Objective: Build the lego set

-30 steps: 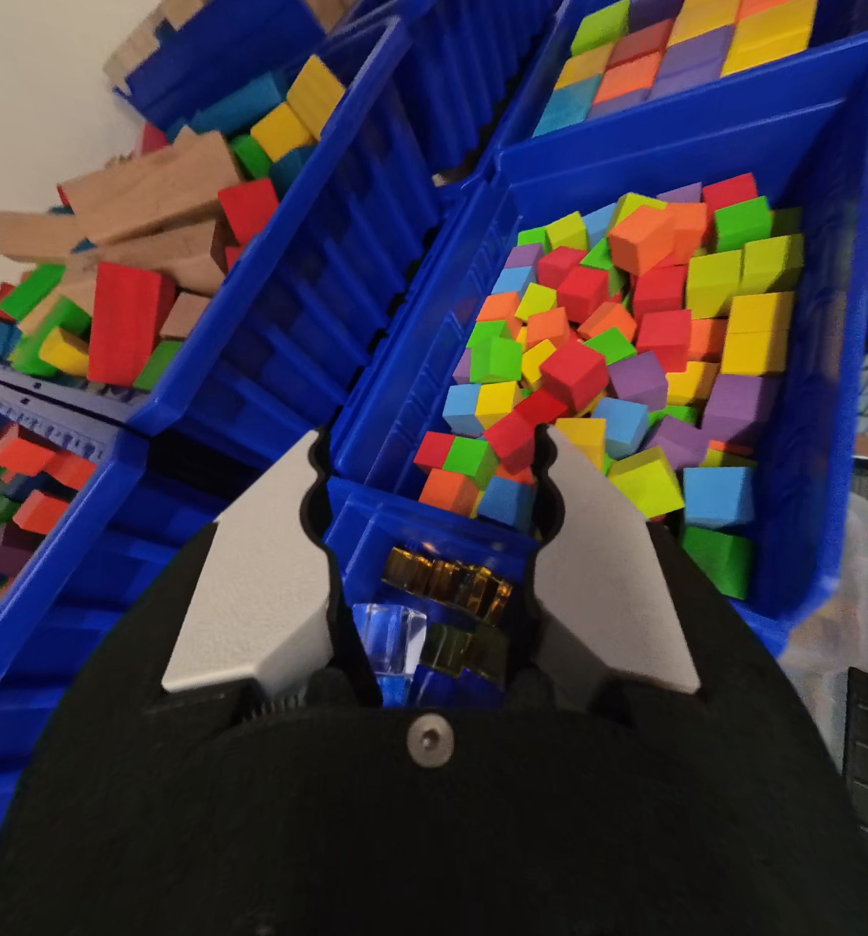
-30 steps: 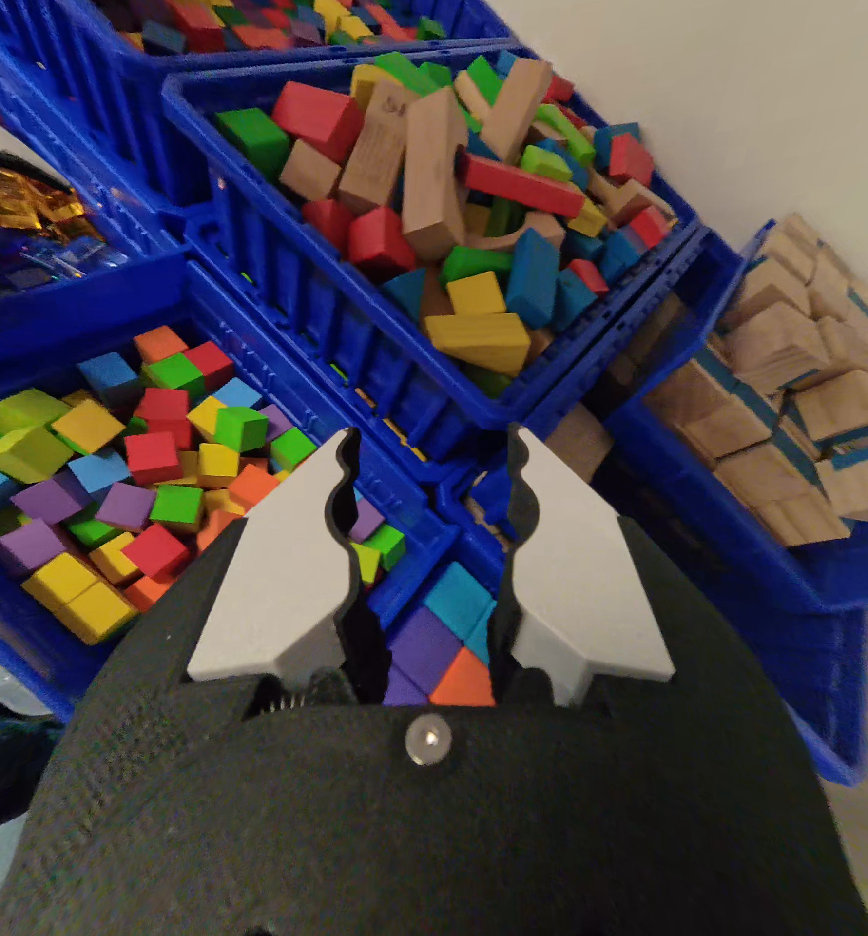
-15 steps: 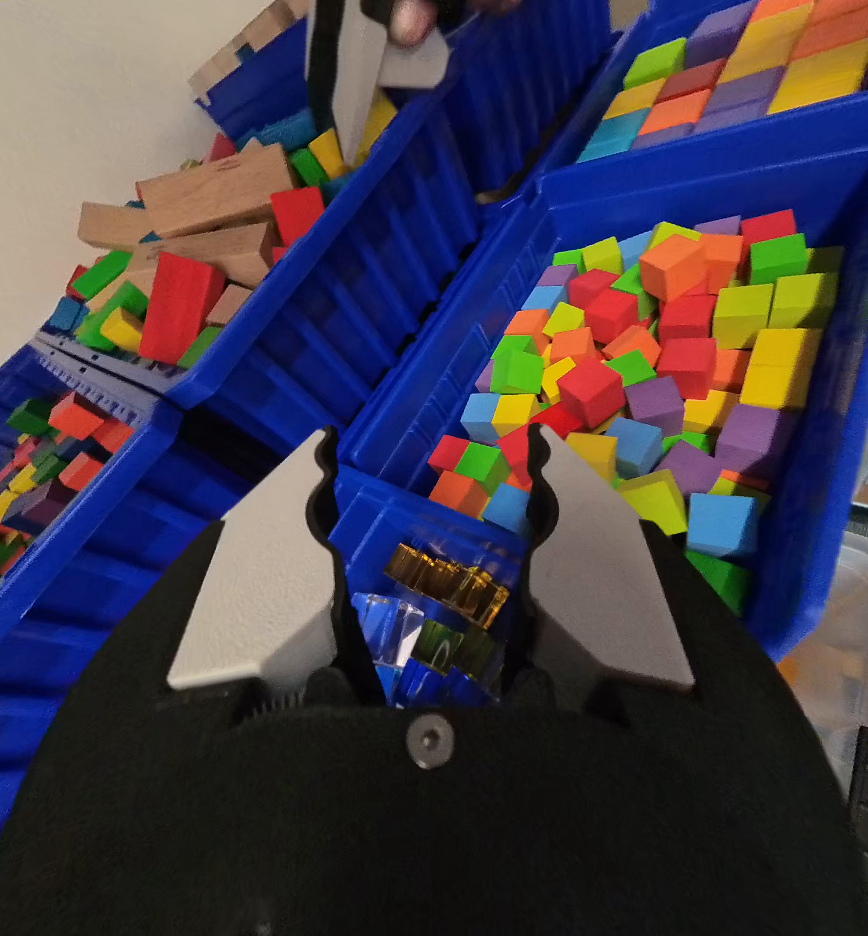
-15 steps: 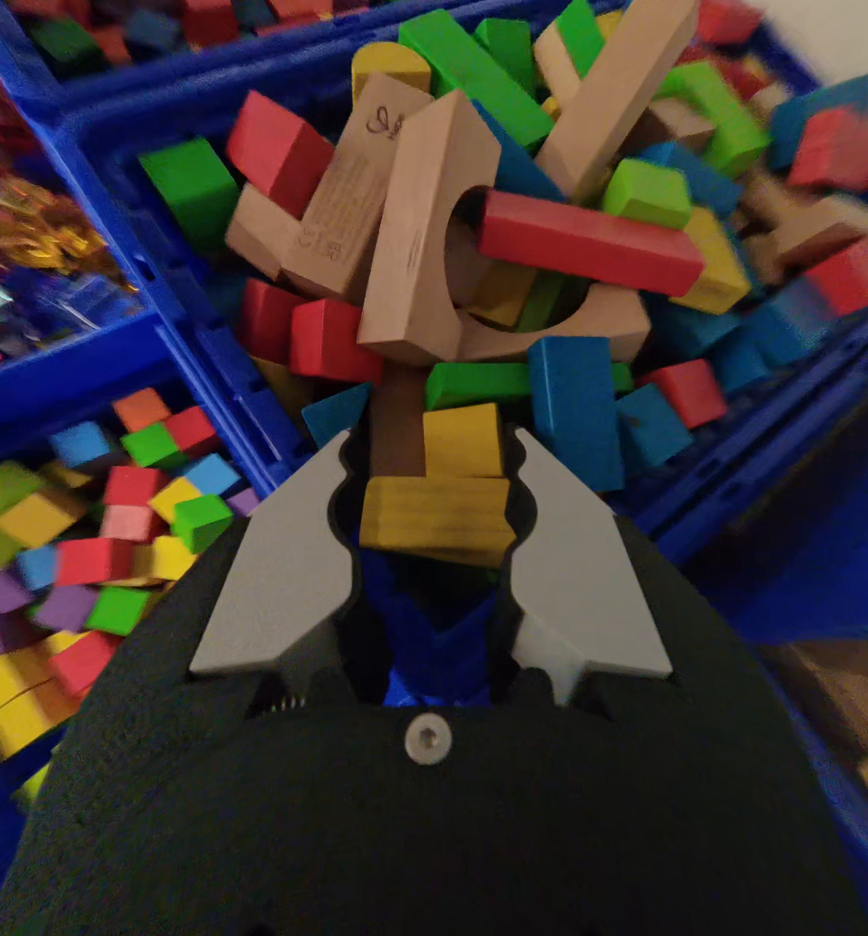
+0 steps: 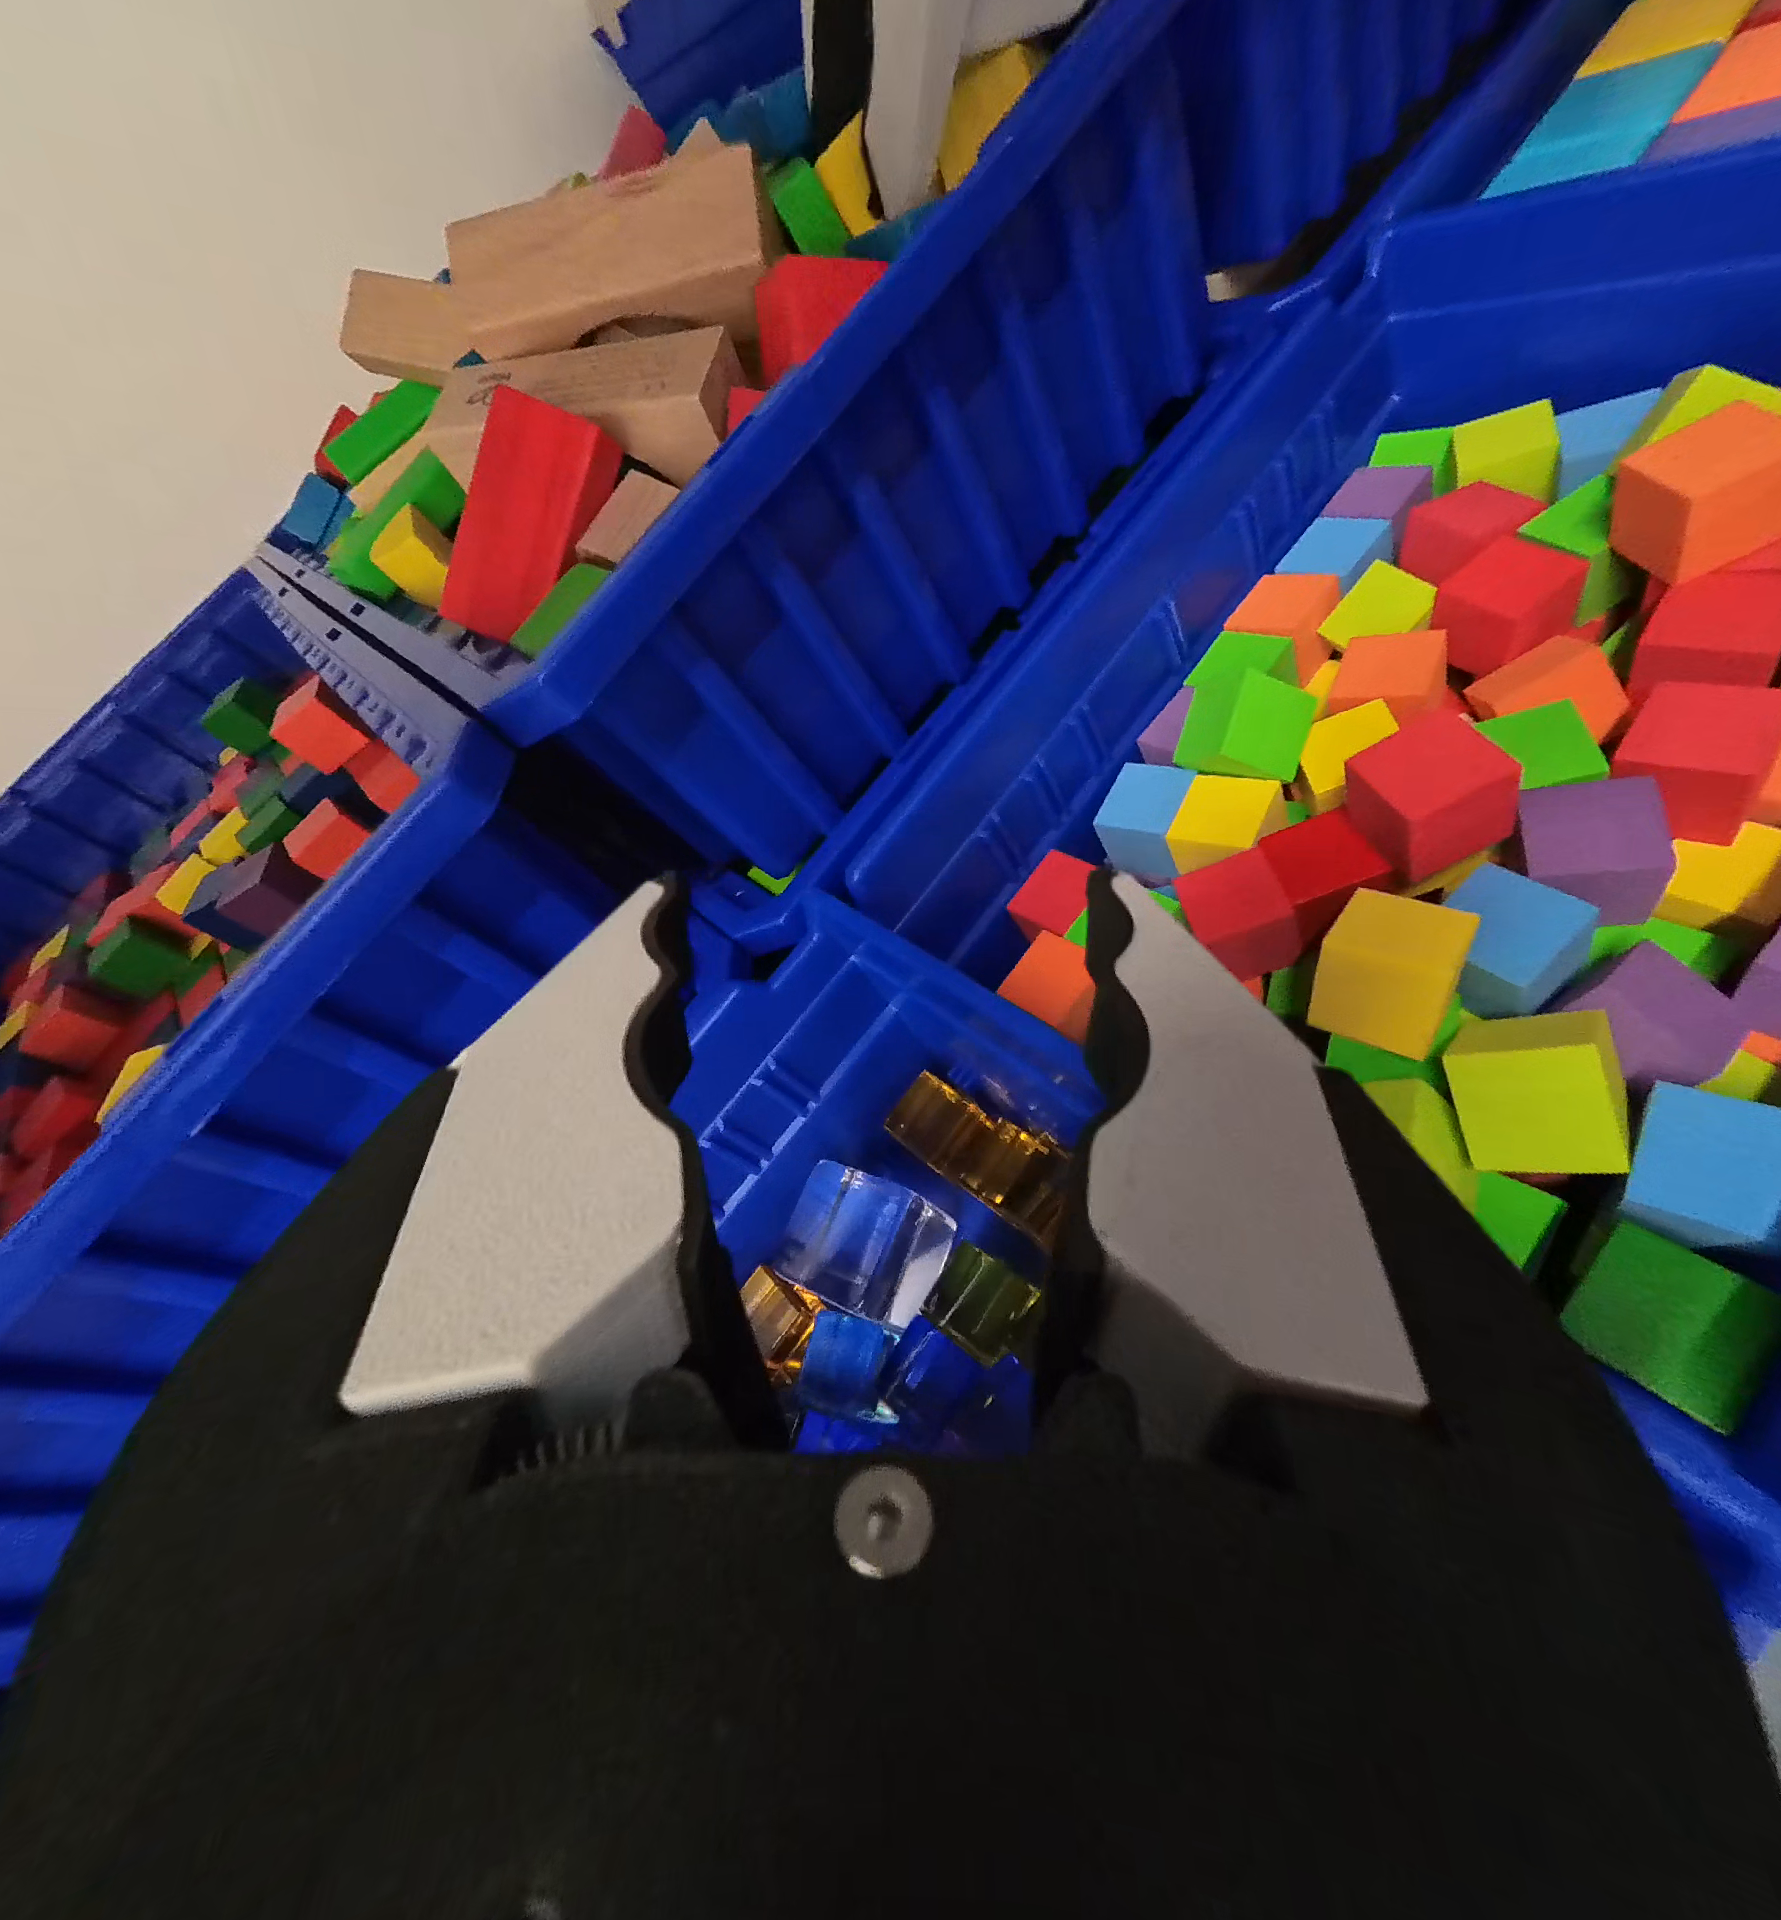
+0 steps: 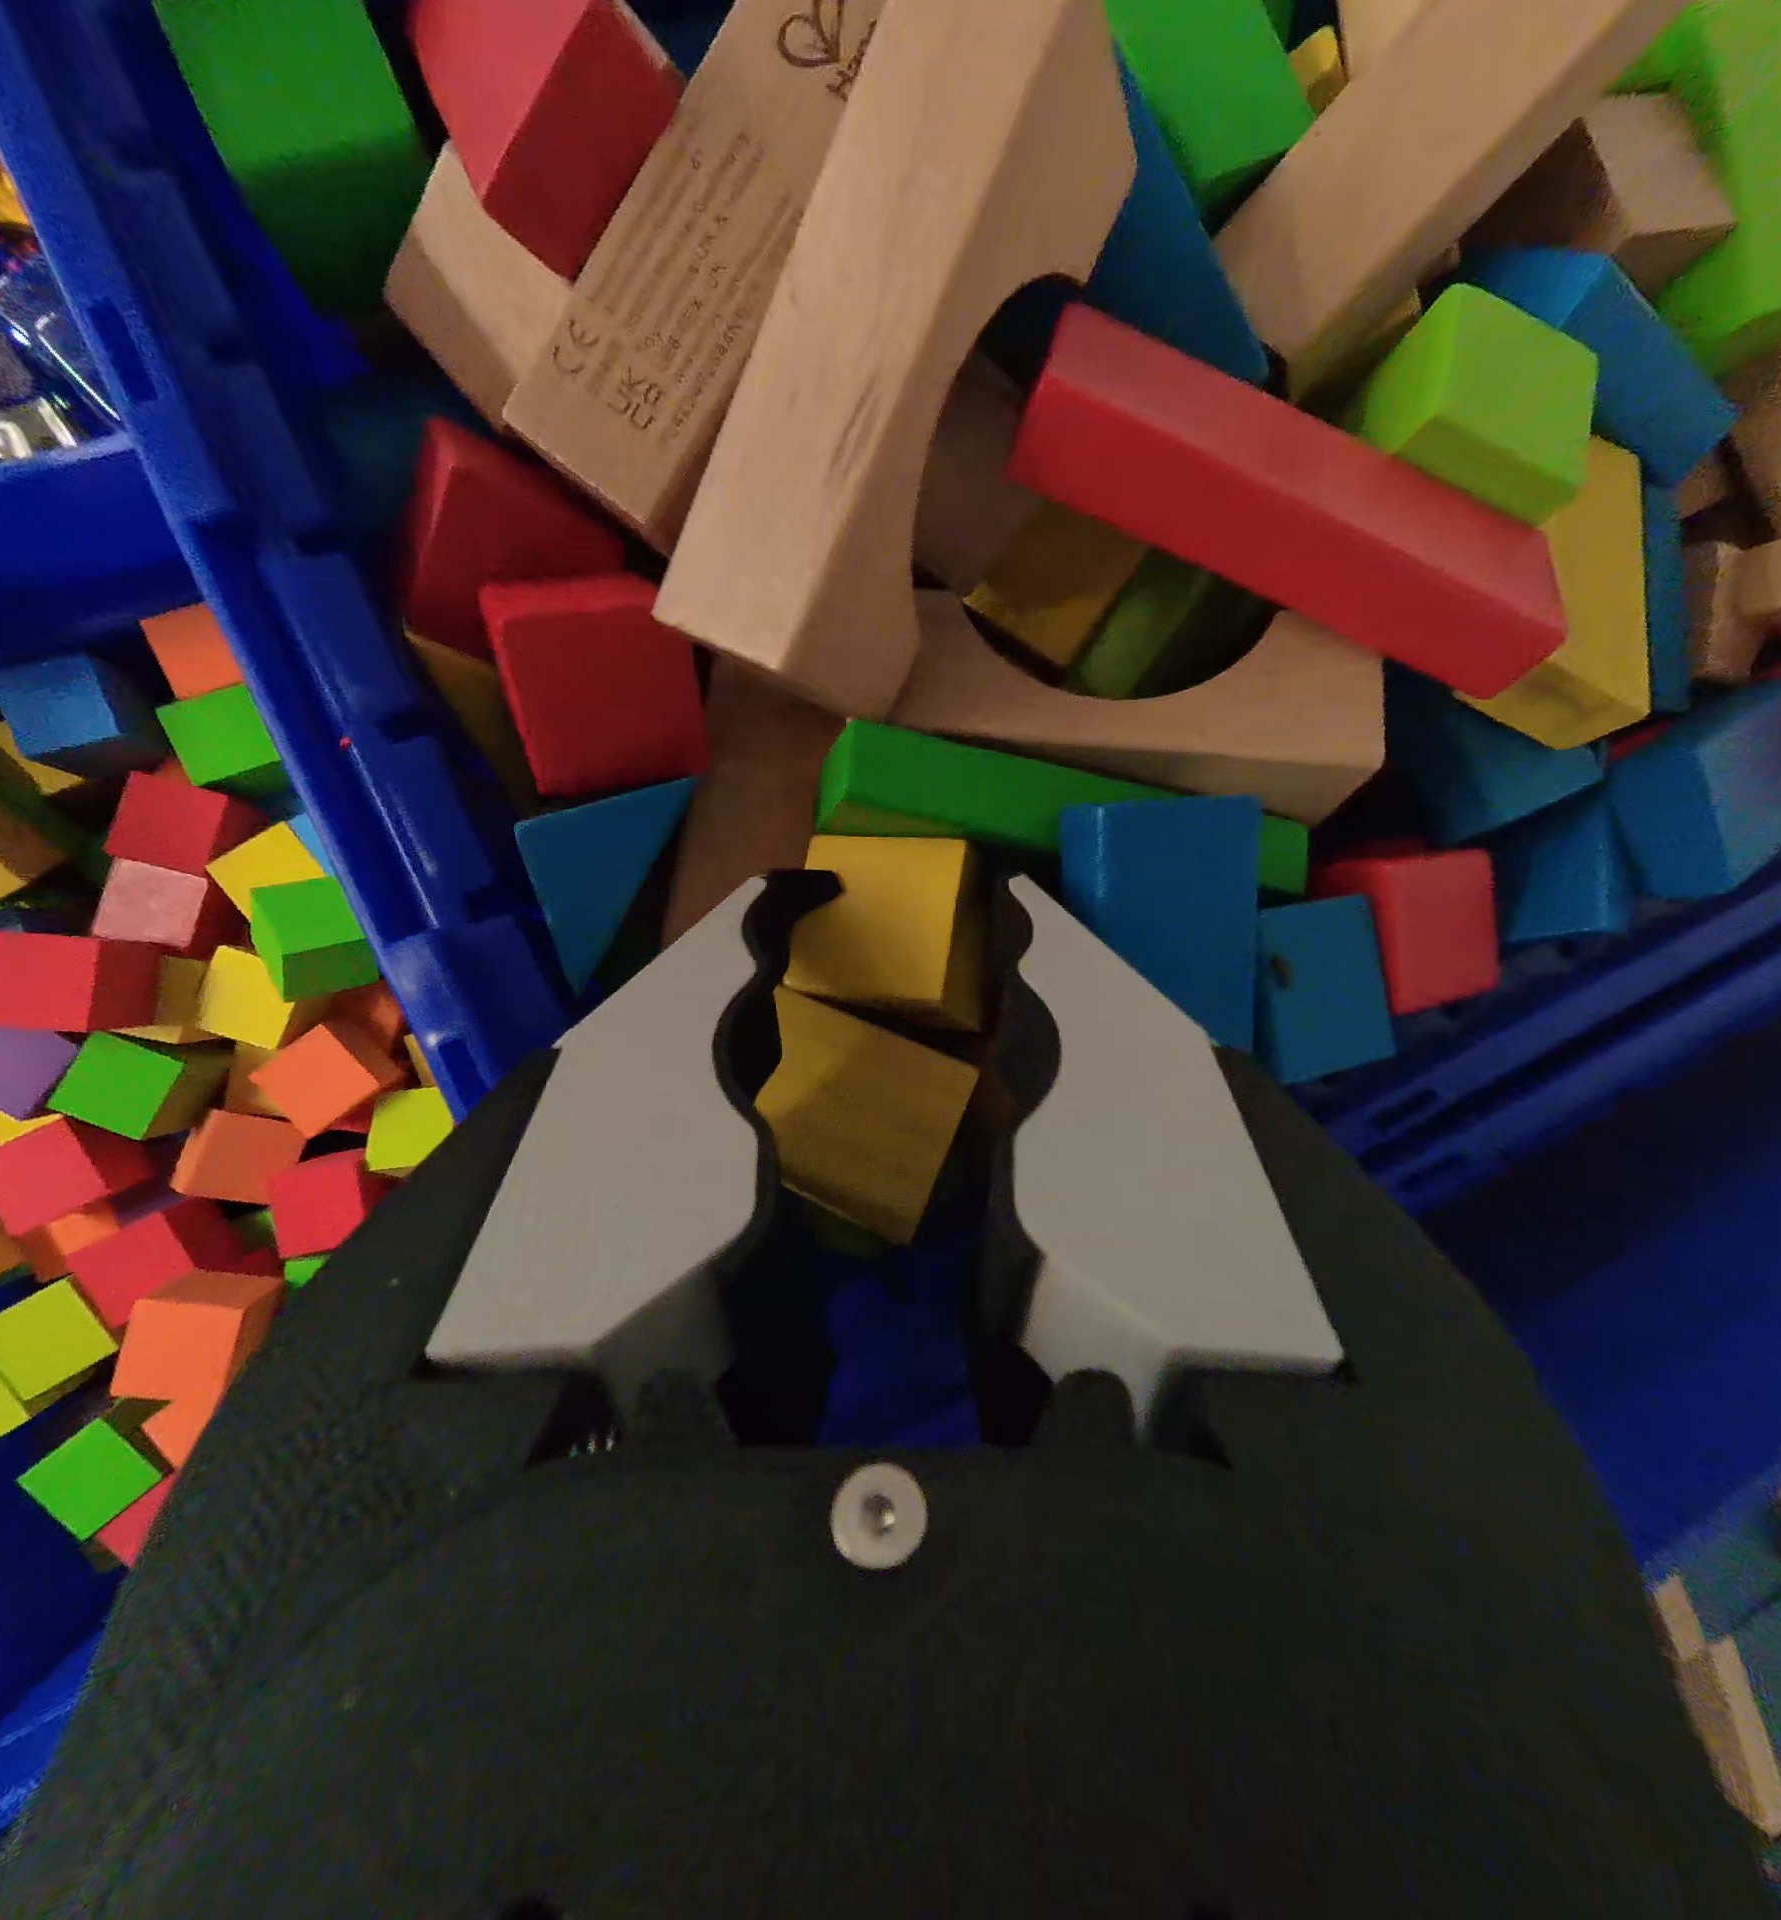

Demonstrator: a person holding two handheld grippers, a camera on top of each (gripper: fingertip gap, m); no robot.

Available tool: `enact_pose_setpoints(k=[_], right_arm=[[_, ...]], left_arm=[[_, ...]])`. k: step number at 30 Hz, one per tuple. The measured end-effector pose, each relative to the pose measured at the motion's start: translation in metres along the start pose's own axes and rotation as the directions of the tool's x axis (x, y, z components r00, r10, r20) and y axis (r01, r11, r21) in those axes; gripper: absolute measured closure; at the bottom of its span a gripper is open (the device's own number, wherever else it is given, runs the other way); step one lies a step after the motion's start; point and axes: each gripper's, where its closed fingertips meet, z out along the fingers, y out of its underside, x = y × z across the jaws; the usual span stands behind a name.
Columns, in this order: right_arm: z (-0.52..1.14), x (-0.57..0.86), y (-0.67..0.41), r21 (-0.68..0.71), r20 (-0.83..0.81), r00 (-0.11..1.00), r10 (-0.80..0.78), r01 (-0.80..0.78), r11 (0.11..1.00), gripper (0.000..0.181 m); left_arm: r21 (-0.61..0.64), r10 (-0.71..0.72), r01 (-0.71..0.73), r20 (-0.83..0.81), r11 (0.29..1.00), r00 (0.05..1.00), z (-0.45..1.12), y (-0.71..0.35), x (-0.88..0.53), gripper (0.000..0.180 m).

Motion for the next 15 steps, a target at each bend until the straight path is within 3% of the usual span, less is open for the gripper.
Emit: enact_pose_setpoints(k=[8,13,15], right_arm=[[-0.01,0.01,-0.004,0.024,-0.1,0.989,-0.105,0.108,0.994,0.148],[-0.009,0.003,0.005,-0.013,0.004,0.996,-0.088,0.088,0.996,0.145],[-0.005,0.001,0.007,-0.019,0.034,0.997,-0.071,0.071,0.997,0.143]], left_arm=[[-0.007,0.034,-0.034,-0.001,0.999,0.999,0.017,-0.043,0.002,0.113],[-0.017,0.186,-0.187,-0.055,0.982,0.981,0.053,-0.1,-0.003,0.131],[-0.063,0.151,-0.163,-0.164,0.985,0.975,0.075,-0.106,-0.002,0.142]])
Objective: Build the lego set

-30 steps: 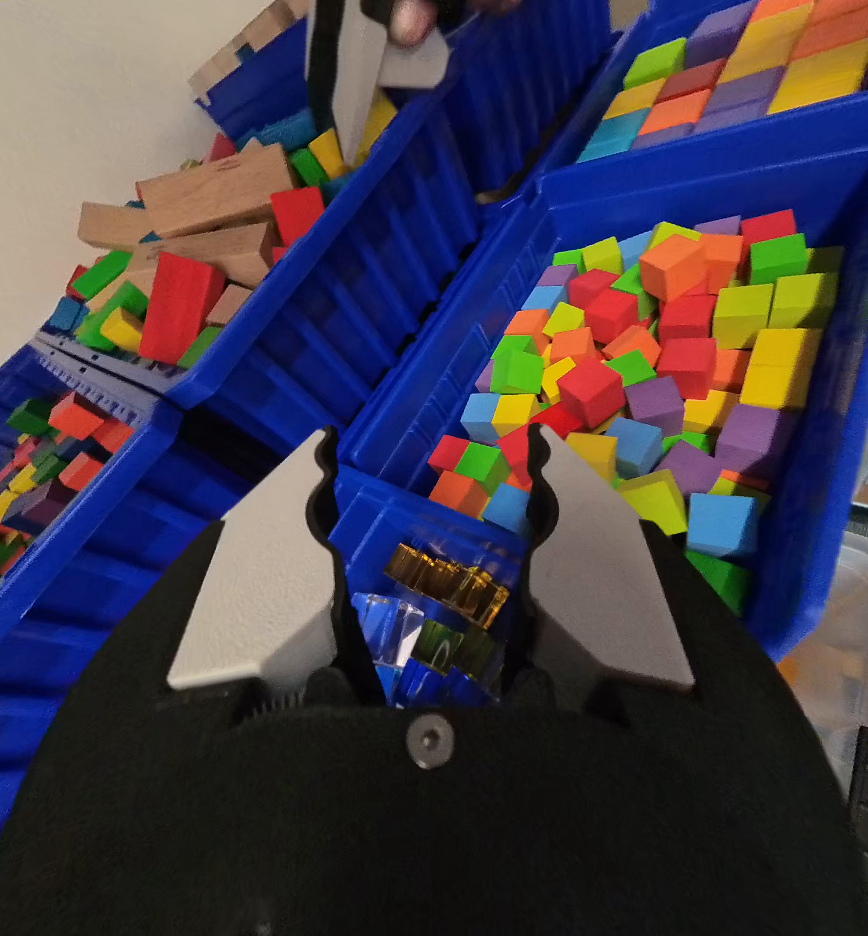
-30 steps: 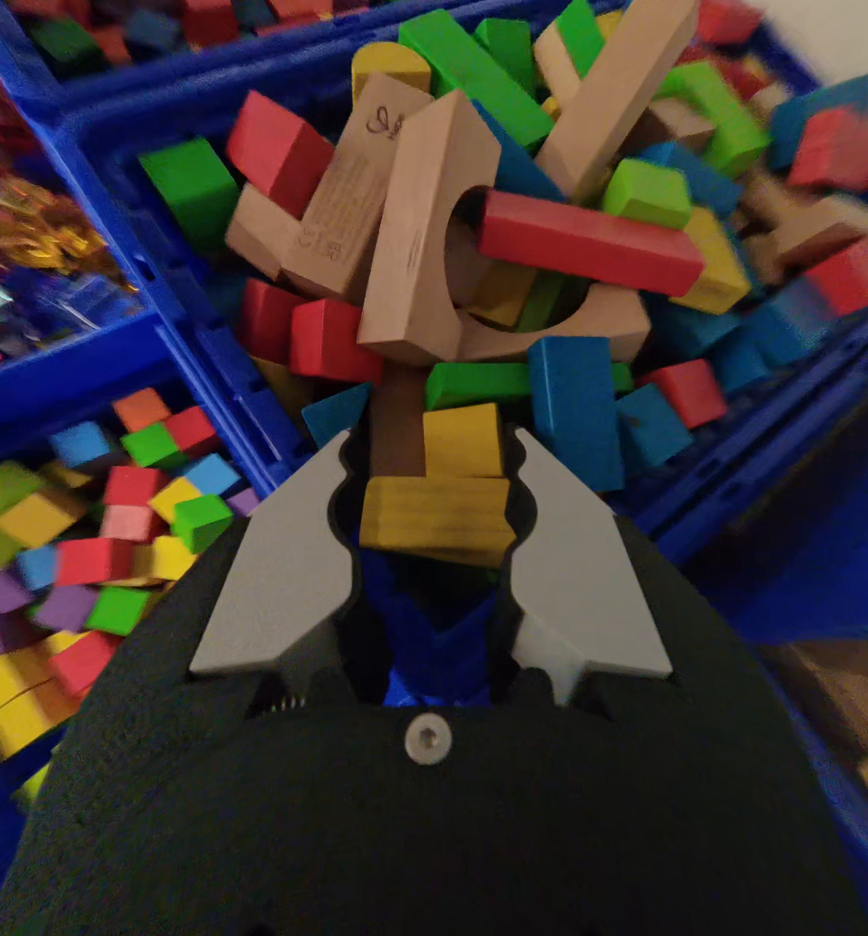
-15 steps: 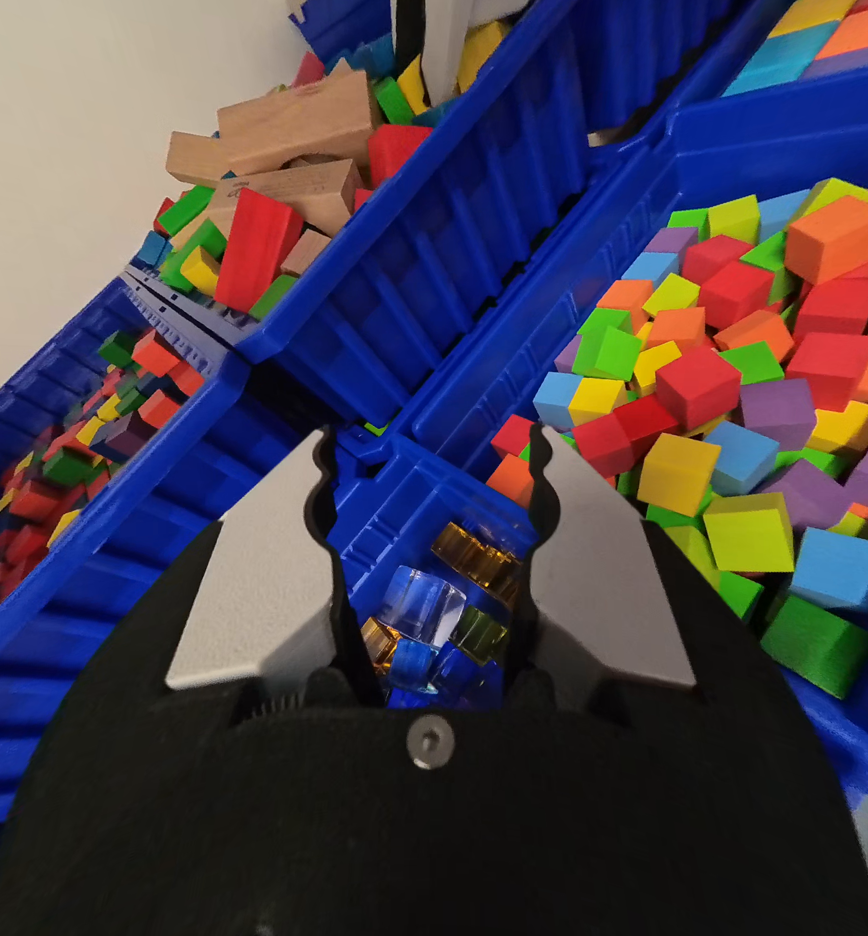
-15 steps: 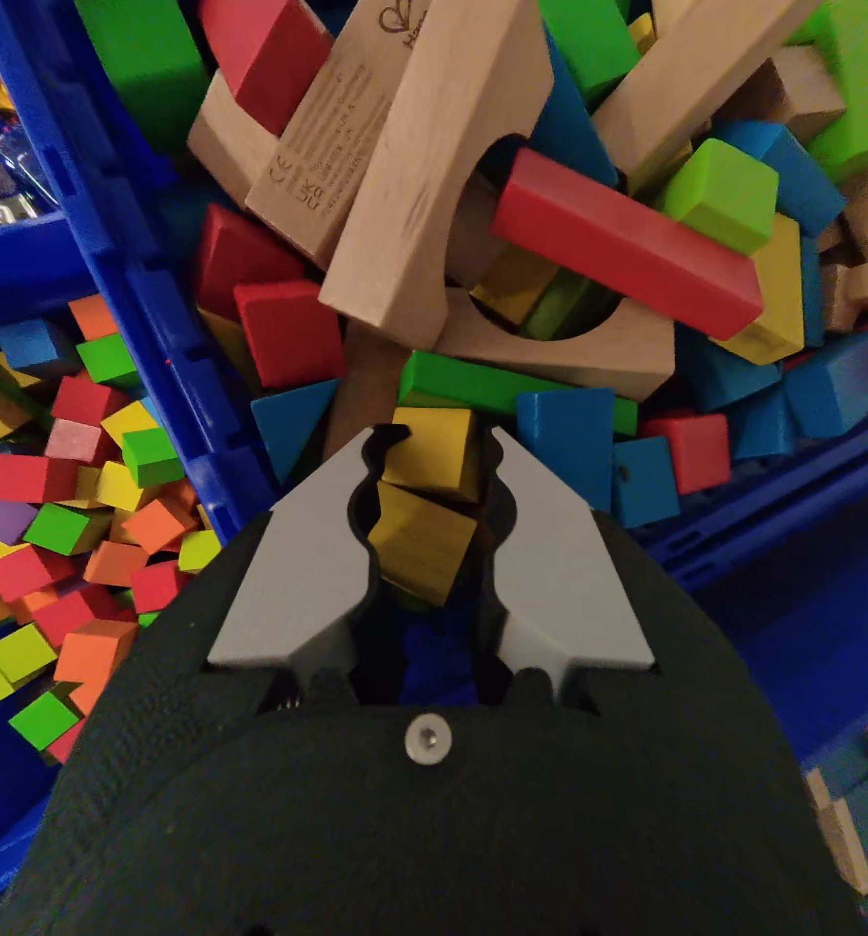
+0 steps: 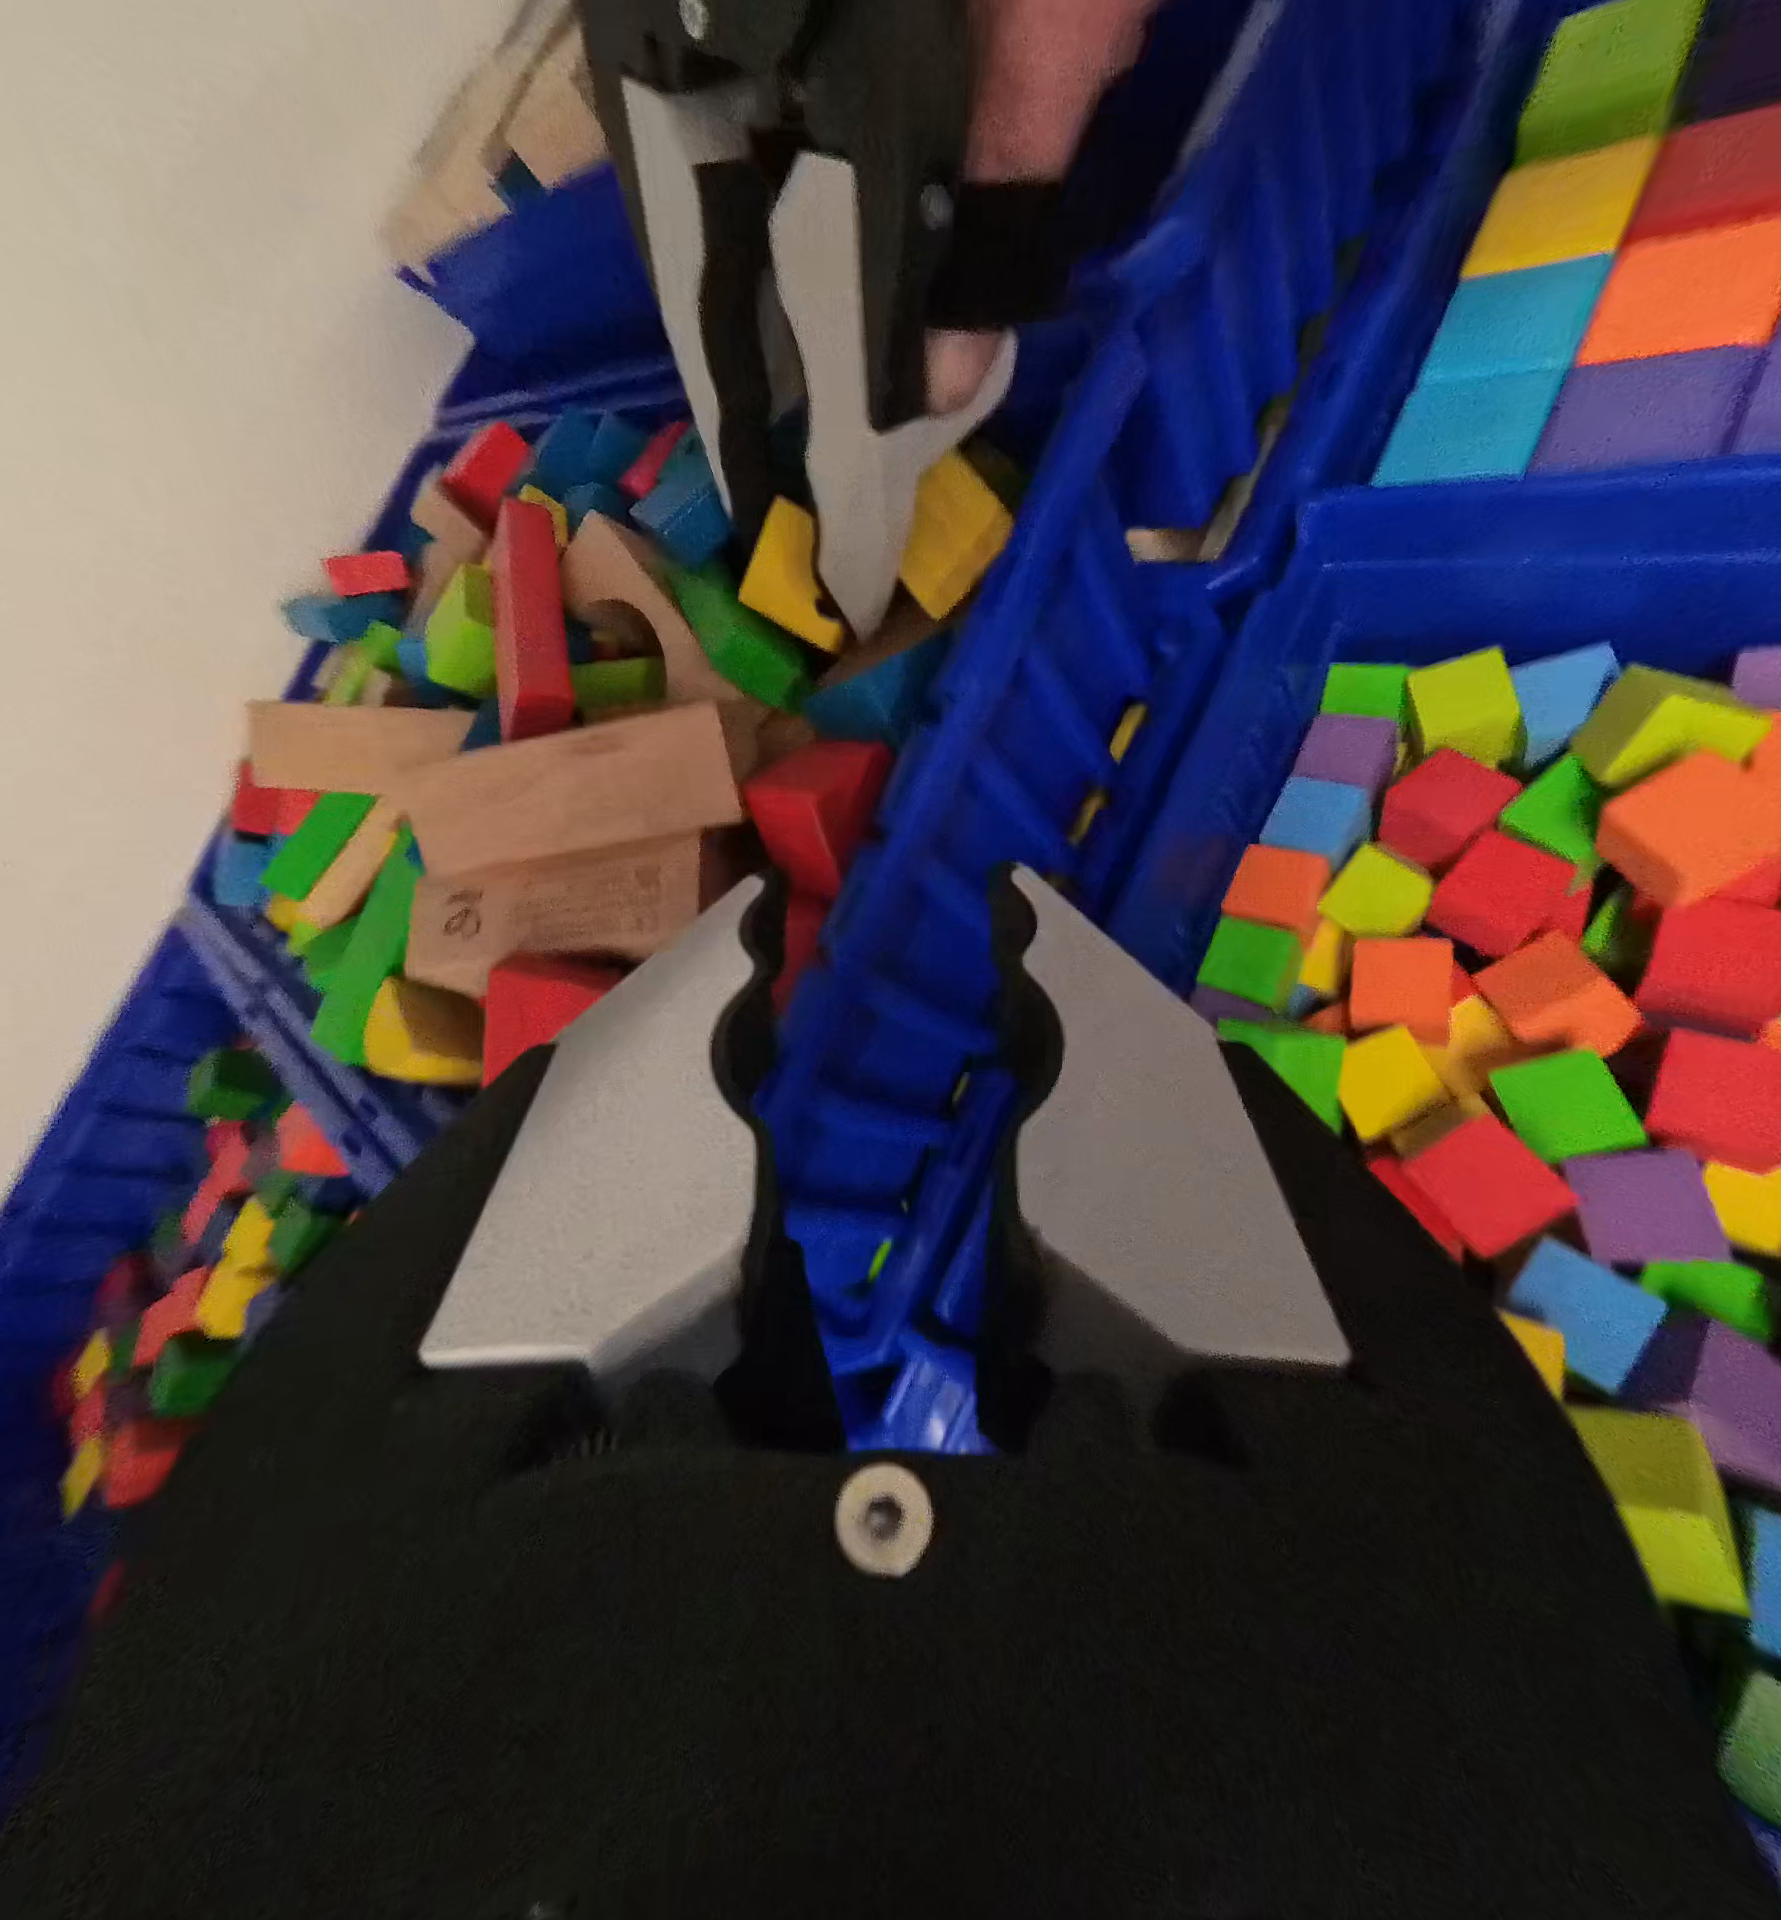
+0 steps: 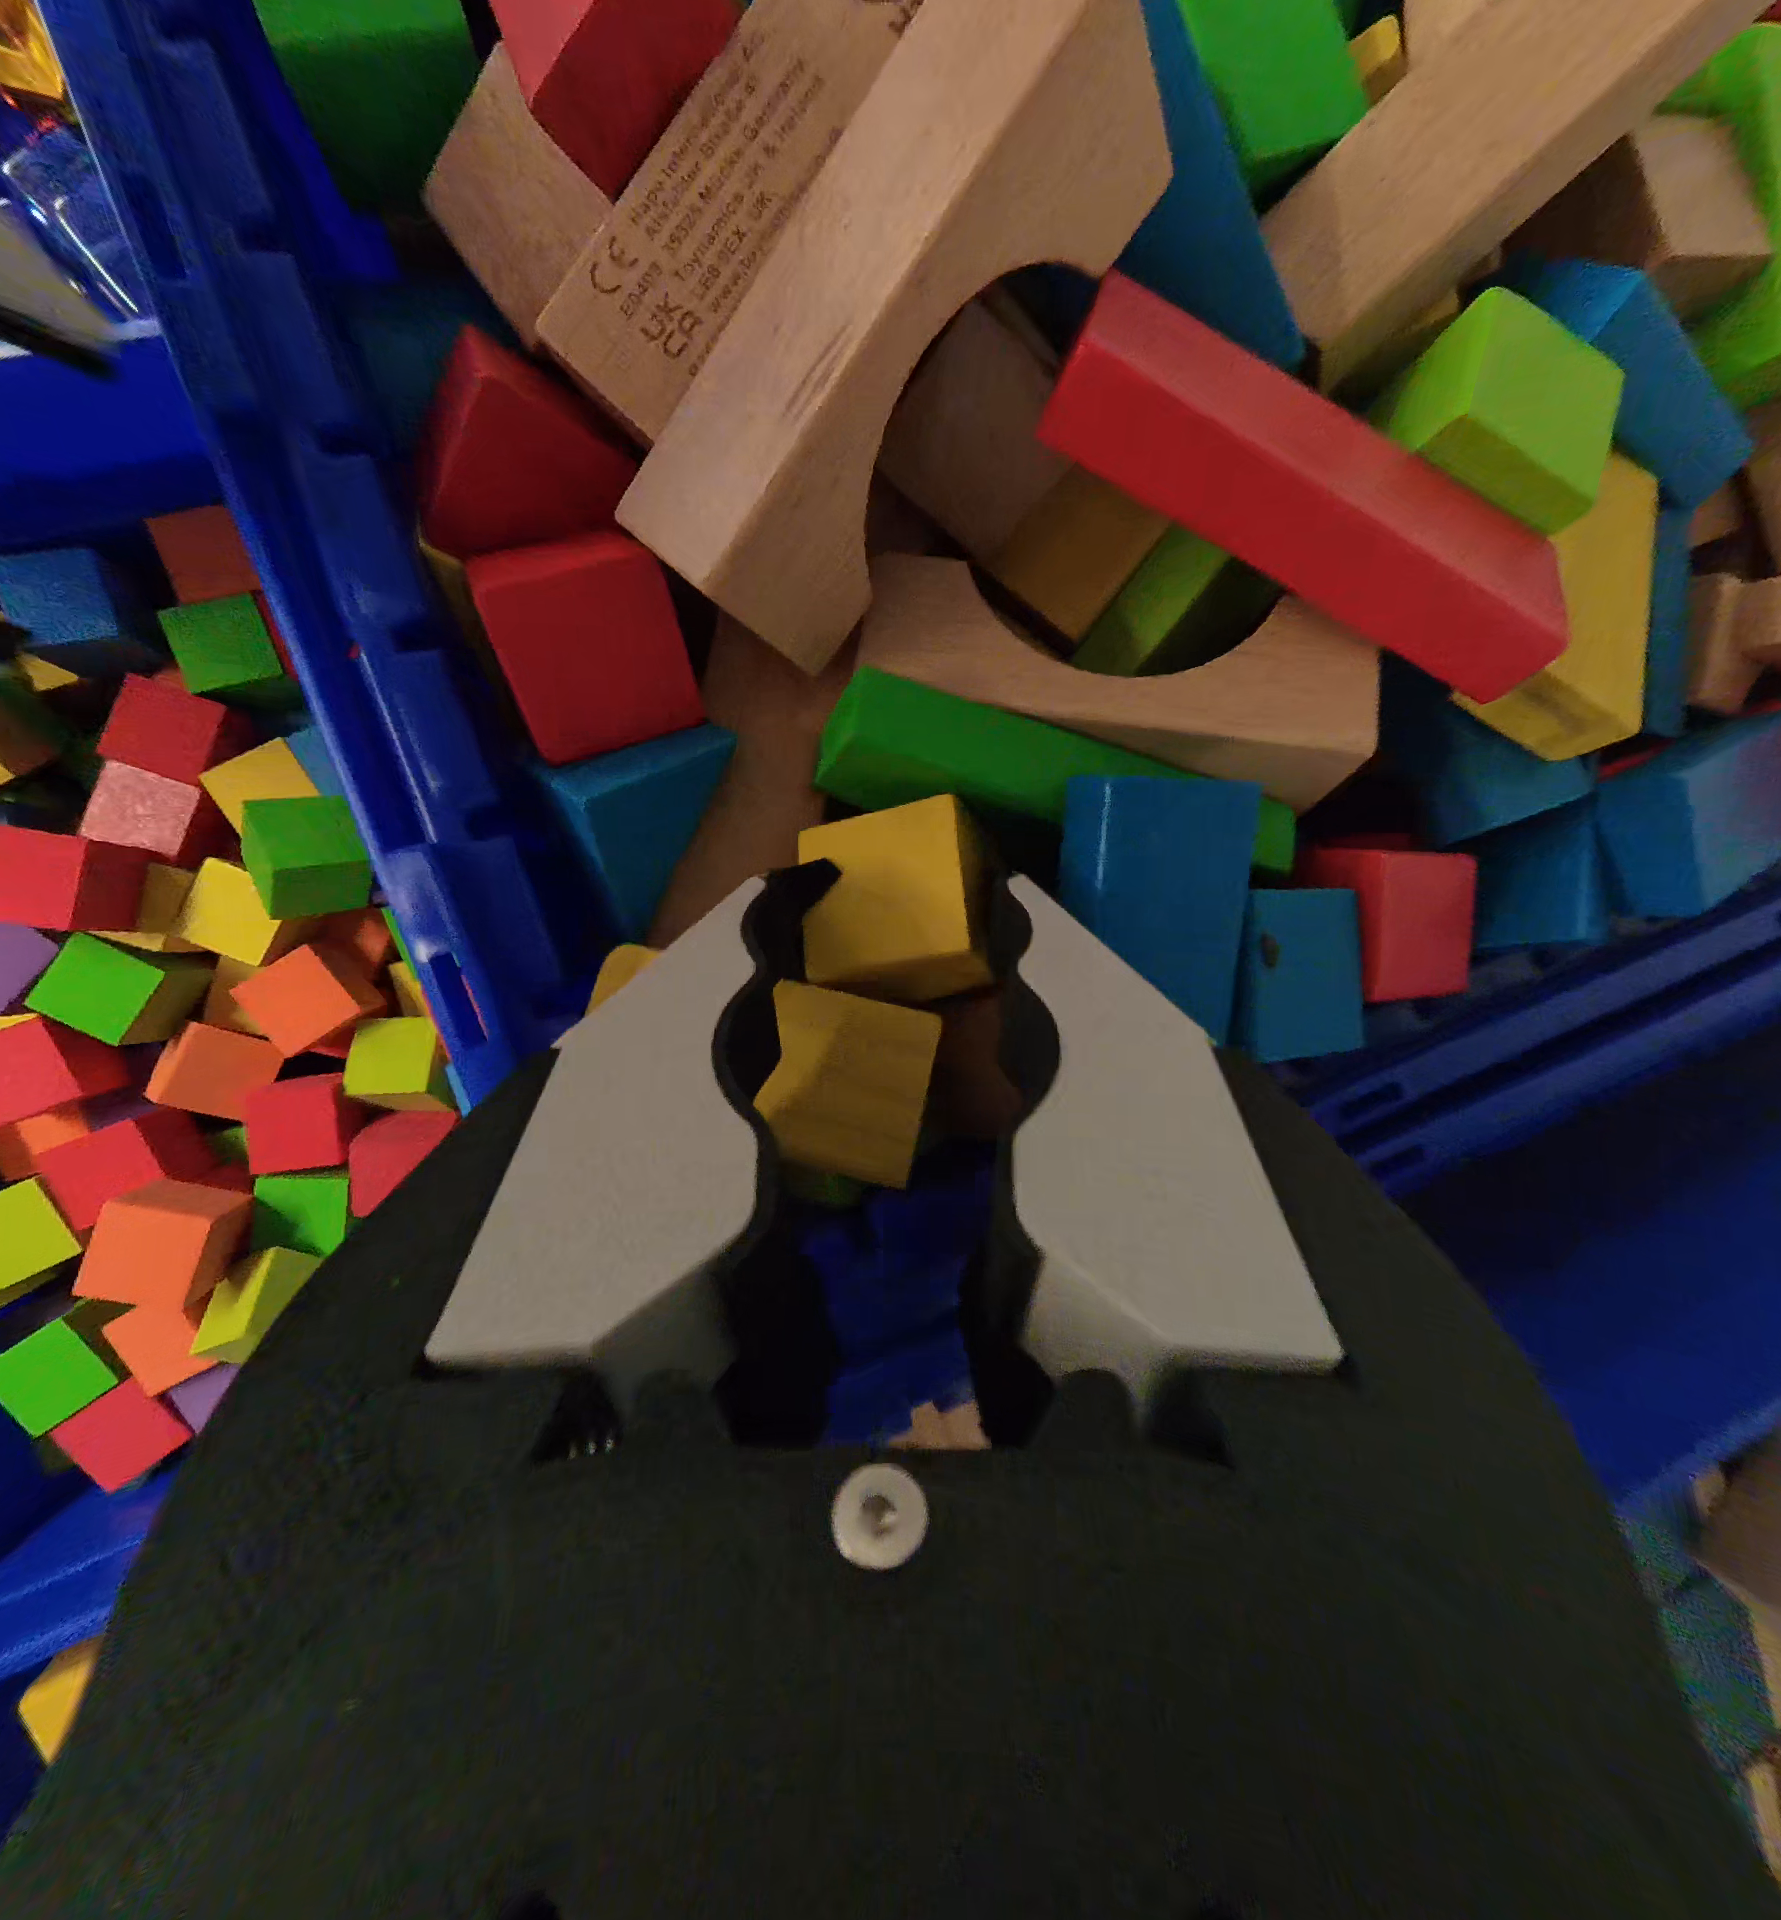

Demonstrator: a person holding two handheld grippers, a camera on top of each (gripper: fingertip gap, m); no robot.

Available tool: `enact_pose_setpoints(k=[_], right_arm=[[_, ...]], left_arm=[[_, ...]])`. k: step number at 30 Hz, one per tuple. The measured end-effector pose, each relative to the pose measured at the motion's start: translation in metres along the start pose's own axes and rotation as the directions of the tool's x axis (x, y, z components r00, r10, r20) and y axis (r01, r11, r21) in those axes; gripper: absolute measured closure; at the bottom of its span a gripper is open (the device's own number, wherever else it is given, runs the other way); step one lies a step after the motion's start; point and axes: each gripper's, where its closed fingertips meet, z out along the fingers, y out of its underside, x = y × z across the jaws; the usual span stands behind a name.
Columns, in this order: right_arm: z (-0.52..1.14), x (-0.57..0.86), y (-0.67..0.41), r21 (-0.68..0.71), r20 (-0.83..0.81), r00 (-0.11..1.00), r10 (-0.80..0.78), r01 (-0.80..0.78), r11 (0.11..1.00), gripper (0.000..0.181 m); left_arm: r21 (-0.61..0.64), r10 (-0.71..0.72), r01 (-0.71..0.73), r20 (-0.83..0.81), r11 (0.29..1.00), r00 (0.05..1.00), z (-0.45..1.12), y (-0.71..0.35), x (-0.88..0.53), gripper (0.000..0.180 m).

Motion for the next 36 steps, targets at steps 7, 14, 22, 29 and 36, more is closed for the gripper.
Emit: enact_pose_setpoints(k=[7,14,22,29,36], right_arm=[[-0.001,0.002,0.001,0.0,-0.039,0.999,-0.039,0.039,0.999,0.144],[-0.003,0.0,0.001,0.083,0.052,0.999,-0.016,0.011,0.996,0.146],[-0.003,0.0,0.0,0.091,0.083,0.996,-0.027,0.02,0.996,0.147],[-0.004,0.004,-0.005,0.095,0.055,0.996,-0.065,0.06,0.994,0.148],[-0.001,0.006,-0.011,0.075,0.024,0.992,-0.12,0.118,0.99,0.148]], left_arm=[[-0.115,-0.203,0.176,-0.303,0.978,0.931,0.046,-0.001,-0.003,0.131],[-0.174,-0.244,0.18,-0.504,0.968,0.828,0.041,-0.001,-0.004,0.139],[-0.226,-0.231,0.123,-0.556,0.966,0.798,0.048,0.008,-0.01,0.158],[-0.301,-0.195,0.041,-0.504,0.953,0.842,0.062,0.015,-0.015,0.151],[-0.292,-0.108,-0.035,-0.458,0.956,0.883,0.072,0.019,-0.015,0.149]])
